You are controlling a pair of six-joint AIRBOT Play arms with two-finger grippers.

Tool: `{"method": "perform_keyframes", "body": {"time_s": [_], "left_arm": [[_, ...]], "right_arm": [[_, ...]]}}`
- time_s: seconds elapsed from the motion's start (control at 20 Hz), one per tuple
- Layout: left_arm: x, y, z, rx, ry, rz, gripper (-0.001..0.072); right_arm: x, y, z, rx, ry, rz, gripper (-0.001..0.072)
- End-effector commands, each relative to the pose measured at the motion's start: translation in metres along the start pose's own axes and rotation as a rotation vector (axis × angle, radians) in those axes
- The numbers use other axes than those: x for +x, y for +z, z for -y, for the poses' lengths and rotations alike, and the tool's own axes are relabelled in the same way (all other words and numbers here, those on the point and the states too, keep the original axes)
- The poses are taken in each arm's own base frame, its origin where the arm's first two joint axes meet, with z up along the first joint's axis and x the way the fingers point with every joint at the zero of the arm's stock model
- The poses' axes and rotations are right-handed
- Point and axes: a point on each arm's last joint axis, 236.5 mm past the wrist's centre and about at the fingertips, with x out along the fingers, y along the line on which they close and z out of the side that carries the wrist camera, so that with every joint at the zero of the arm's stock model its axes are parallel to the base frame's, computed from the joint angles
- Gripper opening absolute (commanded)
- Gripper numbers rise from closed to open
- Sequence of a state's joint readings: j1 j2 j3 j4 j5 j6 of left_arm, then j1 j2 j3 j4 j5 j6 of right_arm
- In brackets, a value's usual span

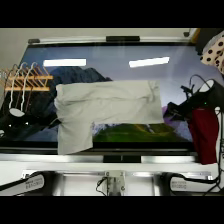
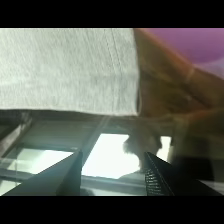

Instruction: Fold the shirts.

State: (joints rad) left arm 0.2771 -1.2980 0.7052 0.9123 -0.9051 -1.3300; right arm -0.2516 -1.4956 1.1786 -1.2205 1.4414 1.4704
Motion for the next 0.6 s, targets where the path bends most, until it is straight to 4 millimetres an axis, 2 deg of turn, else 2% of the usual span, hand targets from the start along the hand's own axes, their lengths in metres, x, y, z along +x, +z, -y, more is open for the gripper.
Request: {"method": "perform_keyframes", "body": {"time_s": [0.0, 0.2, 0.45, 0.5, 0.55], "left_arm": [[-0.011, 0.001, 0.012, 0.025, -0.025, 0.020, 0.0034], [-0.015, 0.002, 0.014, 0.031, -0.028, 0.031, 0.0034], [-0.015, -0.002, 0.015, 0.032, -0.033, 0.014, 0.0034], [-0.015, -0.002, 0.015, 0.031, -0.033, 0.014, 0.0034], [-0.015, -0.002, 0.015, 0.031, -0.033, 0.014, 0.0034]], "right_arm": [[0.024, 0.012, 0.008, 0.057, 0.013, 0.064, 0.0501], [0.045, 0.012, 0.013, 0.081, 0.021, 0.013, 0.0501], [0.059, 0.021, 0.002, 0.071, 0.033, 0.026, 0.0497], [0.061, 0.022, -0.002, 0.061, 0.030, 0.029, 0.0484], [0.062, 0.022, -0.006, 0.050, 0.028, 0.029, 0.0396]]}}
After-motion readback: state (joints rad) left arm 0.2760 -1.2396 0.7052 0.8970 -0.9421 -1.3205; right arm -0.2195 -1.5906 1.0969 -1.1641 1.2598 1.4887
